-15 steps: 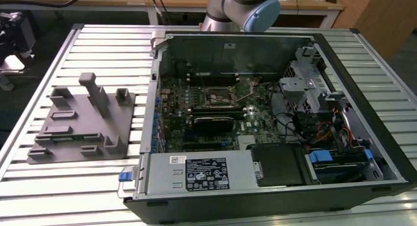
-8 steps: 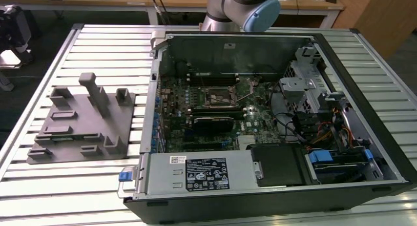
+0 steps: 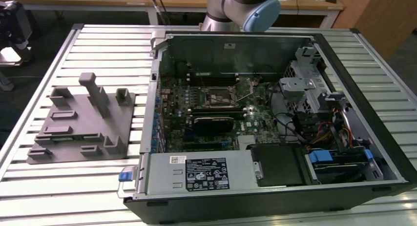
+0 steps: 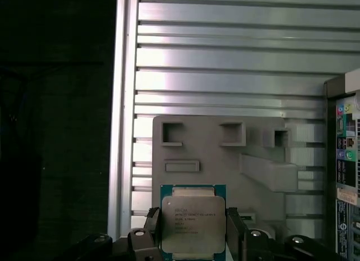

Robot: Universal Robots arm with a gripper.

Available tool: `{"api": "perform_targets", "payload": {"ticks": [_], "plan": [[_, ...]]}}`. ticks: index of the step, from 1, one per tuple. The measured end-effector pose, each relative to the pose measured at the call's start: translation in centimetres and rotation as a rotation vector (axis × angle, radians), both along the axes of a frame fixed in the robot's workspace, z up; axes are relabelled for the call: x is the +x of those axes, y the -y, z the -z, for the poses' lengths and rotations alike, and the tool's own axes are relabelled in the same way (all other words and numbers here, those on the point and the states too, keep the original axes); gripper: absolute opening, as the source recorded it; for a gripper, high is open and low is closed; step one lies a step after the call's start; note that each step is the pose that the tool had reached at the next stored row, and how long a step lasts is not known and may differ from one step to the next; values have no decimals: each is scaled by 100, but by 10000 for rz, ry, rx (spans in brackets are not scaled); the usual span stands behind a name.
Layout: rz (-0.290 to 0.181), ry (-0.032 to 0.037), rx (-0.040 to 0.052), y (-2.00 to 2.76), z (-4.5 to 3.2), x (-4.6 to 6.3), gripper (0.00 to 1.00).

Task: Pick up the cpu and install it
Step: 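Pick up the cpu and move it towards the insertion slot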

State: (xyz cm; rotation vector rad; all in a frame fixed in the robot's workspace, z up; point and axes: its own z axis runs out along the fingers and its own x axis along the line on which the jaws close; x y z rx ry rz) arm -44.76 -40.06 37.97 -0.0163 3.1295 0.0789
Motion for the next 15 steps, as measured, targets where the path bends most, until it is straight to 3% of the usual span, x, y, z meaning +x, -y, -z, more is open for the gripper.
{"api": "perform_targets", "payload": {"ticks": [15], "plan": [[0,1,0,0,2,256,54]]}}
